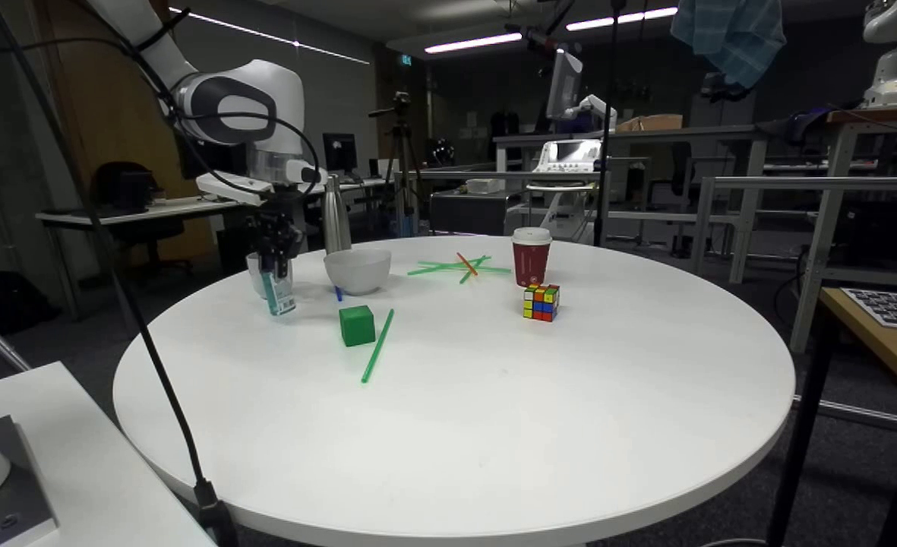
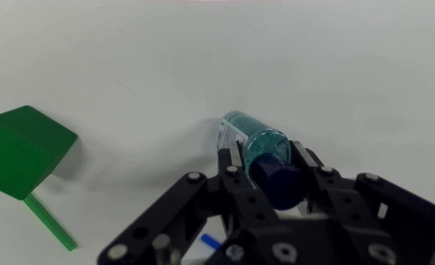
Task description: Put the bottle in the bowl
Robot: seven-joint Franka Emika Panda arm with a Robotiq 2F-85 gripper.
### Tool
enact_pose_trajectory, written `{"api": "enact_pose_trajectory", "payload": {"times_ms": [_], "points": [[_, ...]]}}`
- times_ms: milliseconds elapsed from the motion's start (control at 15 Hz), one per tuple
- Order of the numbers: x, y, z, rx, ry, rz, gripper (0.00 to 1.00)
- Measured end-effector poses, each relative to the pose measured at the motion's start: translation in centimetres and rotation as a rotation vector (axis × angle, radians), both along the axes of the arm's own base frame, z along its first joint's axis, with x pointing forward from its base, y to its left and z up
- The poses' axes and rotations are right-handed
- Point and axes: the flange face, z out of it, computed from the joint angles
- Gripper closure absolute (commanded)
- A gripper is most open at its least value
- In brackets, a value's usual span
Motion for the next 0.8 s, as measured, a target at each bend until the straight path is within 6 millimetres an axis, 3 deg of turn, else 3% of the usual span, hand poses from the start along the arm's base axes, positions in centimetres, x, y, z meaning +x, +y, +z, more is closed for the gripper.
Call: {"api": "enact_pose_trajectory", "payload": {"times_ms": [400, 800], "points": [[2.3, 0.3, 2.3, 0.004, -0.069, 0.005, 0.89], [3.5, 0.6, 3.3, 0.005, -0.098, 0.007, 0.89]]}}
